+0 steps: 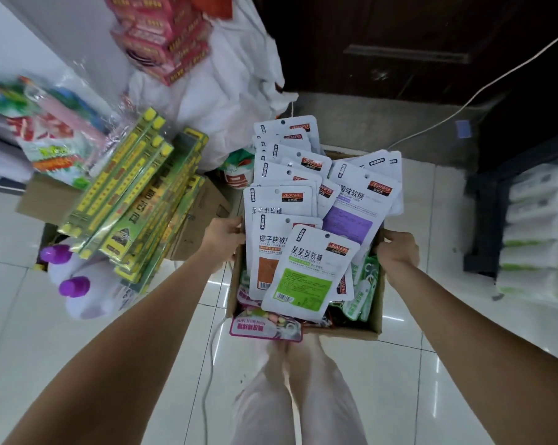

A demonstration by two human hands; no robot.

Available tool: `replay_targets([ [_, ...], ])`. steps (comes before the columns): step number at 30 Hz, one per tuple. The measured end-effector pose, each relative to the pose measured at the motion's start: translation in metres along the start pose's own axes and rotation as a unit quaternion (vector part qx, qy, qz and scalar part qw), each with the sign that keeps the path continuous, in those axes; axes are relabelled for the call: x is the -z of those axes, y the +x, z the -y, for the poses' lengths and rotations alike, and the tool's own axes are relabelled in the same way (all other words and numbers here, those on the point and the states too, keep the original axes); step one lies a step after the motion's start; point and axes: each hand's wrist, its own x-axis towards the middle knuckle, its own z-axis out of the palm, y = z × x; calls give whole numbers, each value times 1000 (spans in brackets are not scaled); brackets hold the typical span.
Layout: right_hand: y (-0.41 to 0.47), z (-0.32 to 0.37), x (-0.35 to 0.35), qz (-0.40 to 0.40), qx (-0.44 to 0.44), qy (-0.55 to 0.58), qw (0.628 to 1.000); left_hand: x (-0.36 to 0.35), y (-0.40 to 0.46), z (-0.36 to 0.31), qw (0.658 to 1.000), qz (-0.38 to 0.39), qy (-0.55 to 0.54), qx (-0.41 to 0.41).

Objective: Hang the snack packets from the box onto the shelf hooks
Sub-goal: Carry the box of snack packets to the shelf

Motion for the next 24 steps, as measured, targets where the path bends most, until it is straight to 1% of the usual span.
replay_targets([
  [4,-44,6,51,-16,1,13,1000,13,-51,-34,1000,13,6,-21],
  [10,-92,-6,121,-49,-32,86,995,11,-121,-88,995,29,52,-75],
  [13,-111,-23,164,-63,-42,73,994,-5,-156,-115,992,45,74,-88],
  [17,-115,-58,222,-77,-43,106,991,-48,-204,-152,988,31,96,-116],
  [20,-110,-101,269,-100,-63,107,987,-95,-239,-175,986,44,102,-124],
  [24,-108,-158,344,-116,-68,108,985,-169,-282,-199,982,63,108,-139],
])
